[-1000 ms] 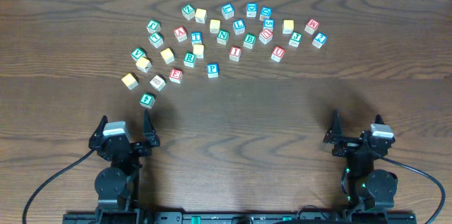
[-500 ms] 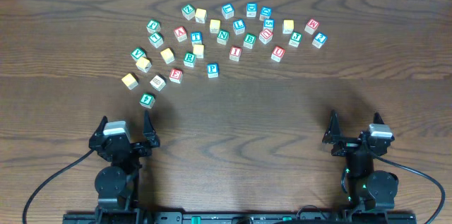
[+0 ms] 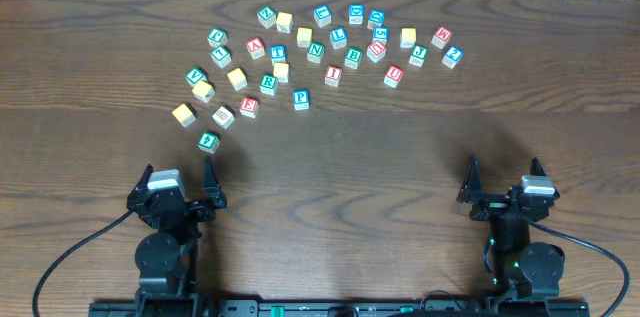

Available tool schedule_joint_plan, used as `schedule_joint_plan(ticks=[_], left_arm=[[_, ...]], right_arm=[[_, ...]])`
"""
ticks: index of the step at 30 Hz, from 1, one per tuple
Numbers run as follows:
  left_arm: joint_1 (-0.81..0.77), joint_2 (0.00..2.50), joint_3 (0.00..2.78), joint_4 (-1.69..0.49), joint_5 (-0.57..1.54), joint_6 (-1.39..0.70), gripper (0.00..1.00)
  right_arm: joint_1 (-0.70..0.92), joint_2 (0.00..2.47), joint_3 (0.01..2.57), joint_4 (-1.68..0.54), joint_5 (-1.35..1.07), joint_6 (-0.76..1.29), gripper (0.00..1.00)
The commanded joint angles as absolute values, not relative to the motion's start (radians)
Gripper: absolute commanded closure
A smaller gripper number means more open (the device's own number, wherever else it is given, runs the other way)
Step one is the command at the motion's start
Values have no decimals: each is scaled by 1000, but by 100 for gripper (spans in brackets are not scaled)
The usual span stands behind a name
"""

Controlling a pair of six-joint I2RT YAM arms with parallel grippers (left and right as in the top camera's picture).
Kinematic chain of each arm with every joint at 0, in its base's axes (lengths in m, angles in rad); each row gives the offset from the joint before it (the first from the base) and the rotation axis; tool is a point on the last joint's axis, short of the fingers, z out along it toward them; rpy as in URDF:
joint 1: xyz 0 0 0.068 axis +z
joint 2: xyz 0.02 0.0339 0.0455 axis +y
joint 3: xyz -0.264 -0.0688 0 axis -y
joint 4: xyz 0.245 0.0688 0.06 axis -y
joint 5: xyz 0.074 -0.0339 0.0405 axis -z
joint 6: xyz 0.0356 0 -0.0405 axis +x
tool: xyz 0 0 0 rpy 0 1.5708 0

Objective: Spell out NEURIPS

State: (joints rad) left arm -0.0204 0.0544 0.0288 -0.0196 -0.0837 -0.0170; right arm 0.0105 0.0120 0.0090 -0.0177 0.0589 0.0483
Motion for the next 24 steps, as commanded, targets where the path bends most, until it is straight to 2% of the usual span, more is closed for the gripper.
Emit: schedule_joint_plan(ticks=[1, 24], left_arm=[[-15, 56, 44, -14, -125, 4, 2], [-15, 56, 43, -78, -124, 3, 2]], right_arm=[[14, 7, 24, -16, 54, 34, 1], [14, 7, 24, -106, 76, 36, 1]])
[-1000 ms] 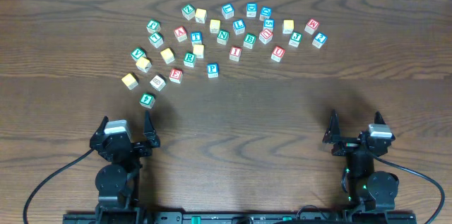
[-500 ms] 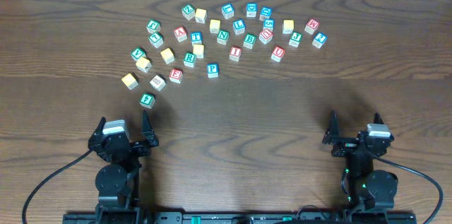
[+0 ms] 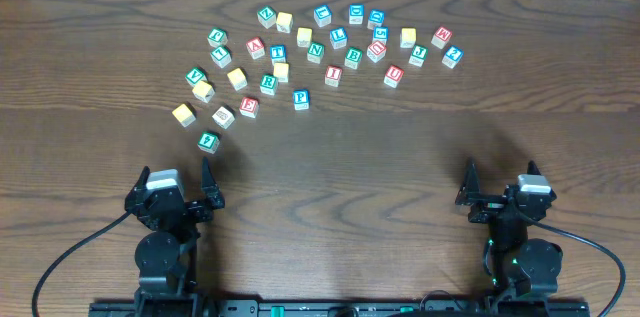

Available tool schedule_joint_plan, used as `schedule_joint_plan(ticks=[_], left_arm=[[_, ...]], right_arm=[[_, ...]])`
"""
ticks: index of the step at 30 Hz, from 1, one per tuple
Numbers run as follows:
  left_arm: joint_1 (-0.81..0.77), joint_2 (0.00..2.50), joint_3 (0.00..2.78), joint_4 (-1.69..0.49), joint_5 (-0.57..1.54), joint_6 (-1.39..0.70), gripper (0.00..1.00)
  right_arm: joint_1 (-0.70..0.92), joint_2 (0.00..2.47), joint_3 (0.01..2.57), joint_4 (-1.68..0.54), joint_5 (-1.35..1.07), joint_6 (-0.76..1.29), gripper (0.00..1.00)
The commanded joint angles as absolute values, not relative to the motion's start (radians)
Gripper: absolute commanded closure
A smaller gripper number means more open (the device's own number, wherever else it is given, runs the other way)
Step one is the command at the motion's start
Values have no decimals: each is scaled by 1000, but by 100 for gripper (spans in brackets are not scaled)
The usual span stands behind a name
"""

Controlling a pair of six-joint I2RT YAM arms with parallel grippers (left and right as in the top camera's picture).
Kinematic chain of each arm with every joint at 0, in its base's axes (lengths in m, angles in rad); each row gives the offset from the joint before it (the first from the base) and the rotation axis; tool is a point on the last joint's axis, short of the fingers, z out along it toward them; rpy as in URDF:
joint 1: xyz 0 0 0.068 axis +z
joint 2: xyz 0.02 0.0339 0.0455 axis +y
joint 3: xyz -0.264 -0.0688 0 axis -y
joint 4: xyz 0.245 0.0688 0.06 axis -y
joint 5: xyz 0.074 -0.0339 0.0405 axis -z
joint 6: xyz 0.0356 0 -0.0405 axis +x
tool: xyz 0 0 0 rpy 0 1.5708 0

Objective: Spell out NEURIPS

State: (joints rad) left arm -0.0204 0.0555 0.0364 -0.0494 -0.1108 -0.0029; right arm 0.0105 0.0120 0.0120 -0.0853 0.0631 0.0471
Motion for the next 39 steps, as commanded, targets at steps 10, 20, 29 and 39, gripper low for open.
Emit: schedule_joint_plan(ticks=[10, 20, 29, 39], left_arm=[[-15, 56, 43, -78, -123, 4, 3], [-15, 56, 43, -77, -123, 3, 3], [-15, 56, 44, -63, -124, 3, 2], [-15, 56, 44, -62, -123, 3, 3]], right_arm=[[14, 7, 24, -106, 76, 36, 1], [14, 7, 24, -105, 76, 36, 1], [14, 7, 24, -100, 76, 36, 1], [14, 7, 24, -91, 76, 36, 1]])
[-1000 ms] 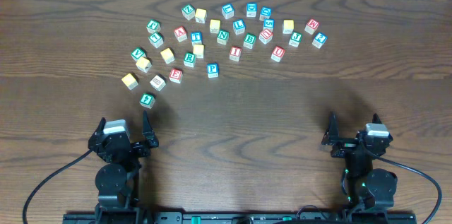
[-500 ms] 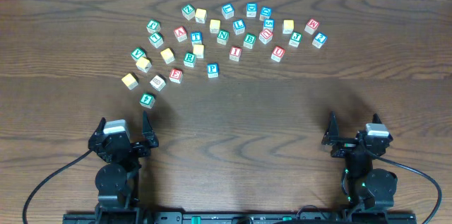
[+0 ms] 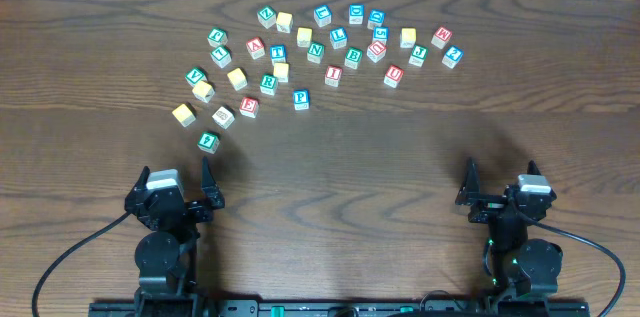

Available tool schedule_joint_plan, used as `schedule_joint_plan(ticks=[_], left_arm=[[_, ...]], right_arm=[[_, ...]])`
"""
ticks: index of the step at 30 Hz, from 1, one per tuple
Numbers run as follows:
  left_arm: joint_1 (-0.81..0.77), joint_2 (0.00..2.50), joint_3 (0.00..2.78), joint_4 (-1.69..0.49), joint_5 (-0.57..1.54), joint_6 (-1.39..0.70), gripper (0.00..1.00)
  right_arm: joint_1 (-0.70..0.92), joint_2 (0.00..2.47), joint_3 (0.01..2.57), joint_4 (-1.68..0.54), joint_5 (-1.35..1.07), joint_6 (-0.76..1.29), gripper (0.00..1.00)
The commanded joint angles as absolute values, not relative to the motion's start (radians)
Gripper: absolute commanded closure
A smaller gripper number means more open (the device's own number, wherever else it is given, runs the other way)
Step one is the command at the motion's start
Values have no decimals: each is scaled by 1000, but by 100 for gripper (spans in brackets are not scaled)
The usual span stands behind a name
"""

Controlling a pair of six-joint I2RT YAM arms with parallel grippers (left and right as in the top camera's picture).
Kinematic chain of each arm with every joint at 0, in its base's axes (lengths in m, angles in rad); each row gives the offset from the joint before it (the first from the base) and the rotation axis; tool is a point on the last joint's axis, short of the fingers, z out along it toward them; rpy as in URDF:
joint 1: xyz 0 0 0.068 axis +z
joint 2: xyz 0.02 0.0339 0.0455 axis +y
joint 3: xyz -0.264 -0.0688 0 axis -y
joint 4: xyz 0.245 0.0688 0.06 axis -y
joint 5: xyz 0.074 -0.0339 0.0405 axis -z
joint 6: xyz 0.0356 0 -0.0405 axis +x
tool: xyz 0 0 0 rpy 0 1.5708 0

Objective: Spell out NEURIPS

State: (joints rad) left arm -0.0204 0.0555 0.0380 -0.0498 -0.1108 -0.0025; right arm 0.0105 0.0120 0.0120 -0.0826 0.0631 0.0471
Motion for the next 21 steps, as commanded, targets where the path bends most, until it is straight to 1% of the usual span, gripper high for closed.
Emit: schedule_joint_plan(ticks=[1, 21], left_arm=[[-15, 56, 44, -62, -123, 3, 2], [-15, 56, 44, -39, -124, 3, 2]], right_arm=[[14, 7, 24, -89, 76, 35, 1], [14, 7, 24, -62, 76, 35, 1]])
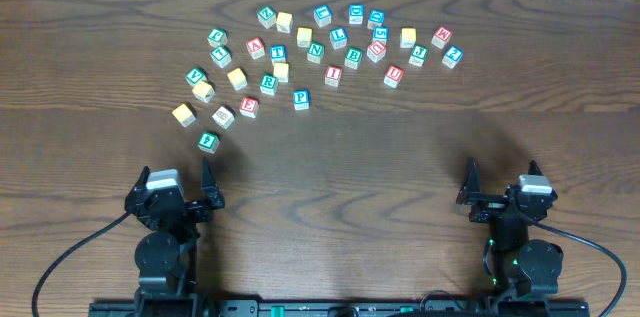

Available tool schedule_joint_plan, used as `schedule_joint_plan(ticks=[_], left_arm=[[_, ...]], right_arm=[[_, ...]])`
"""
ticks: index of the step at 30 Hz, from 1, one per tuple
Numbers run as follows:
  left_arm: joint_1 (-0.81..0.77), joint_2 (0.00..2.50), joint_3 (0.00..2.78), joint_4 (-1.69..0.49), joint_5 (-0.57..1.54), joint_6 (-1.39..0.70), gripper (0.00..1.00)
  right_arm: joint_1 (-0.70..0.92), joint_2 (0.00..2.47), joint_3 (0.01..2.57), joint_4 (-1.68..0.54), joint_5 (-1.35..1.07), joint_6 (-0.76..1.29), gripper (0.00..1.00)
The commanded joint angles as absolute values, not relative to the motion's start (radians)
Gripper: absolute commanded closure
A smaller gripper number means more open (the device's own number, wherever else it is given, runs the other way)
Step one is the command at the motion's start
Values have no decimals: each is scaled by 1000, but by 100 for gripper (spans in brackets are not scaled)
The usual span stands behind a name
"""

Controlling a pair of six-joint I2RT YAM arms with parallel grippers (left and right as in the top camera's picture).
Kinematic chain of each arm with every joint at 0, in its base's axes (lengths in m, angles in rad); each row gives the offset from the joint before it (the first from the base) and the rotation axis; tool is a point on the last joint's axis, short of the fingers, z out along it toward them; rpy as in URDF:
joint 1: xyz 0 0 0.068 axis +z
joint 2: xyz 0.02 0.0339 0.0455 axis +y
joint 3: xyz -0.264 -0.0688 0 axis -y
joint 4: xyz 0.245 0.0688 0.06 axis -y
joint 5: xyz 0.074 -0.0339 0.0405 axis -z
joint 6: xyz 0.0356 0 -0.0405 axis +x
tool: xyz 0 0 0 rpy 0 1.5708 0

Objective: Spell out NEURIPS

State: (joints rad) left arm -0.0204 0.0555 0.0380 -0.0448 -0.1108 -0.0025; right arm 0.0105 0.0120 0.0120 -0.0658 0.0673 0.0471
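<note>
Wooden letter blocks lie scattered across the far half of the dark table. Among them I can read a green N [316, 52], a red E [248, 107], a red U [393, 75], a green R [268, 84], a red I [333, 74] and a blue P [301, 99]; an S I cannot pick out. My left gripper [176, 179] rests open near the front left, well short of the blocks. My right gripper [501, 175] rests open at the front right. Neither holds anything.
Other blocks sit in the same cluster: a green F [207, 141] nearest the left arm, plain tan blocks [183, 114], a red W [442, 36] at the far right. The table's far edge runs behind them. Cables trail from both arm bases.
Both grippers stood open at the front of the table at every earlier moment, and the blocks lay in the same scatter. The right arm shifted very slightly; nothing was picked up or moved.
</note>
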Motion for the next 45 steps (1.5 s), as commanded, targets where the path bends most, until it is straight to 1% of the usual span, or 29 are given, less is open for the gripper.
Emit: schedule_joint_plan(ticks=[1, 16, 22, 28, 34, 40, 45], left_arm=[[-15, 56, 44, -35, -123, 3, 3], [-15, 57, 59, -21, -123, -23, 3], [-15, 99, 138, -22, -124, -23, 2], [-15, 335, 329, -42, -123, -23, 2], [-15, 619, 592, -164, -95, -22, 3], [-15, 844, 842, -329, -13, -23, 2], [-15, 1002, 1029, -480, 17, -23, 2]], right_arm=[[14, 7, 24, -59, 76, 35, 1], [14, 7, 24, -55, 75, 35, 1], [14, 9, 25, -2, 68, 35, 1], [14, 48, 53, 52, 28, 36, 1], [14, 182, 155, 52, 14, 36, 1], [14, 435, 359, 12, -45, 36, 1], [14, 686, 593, -113, -112, 36, 1]])
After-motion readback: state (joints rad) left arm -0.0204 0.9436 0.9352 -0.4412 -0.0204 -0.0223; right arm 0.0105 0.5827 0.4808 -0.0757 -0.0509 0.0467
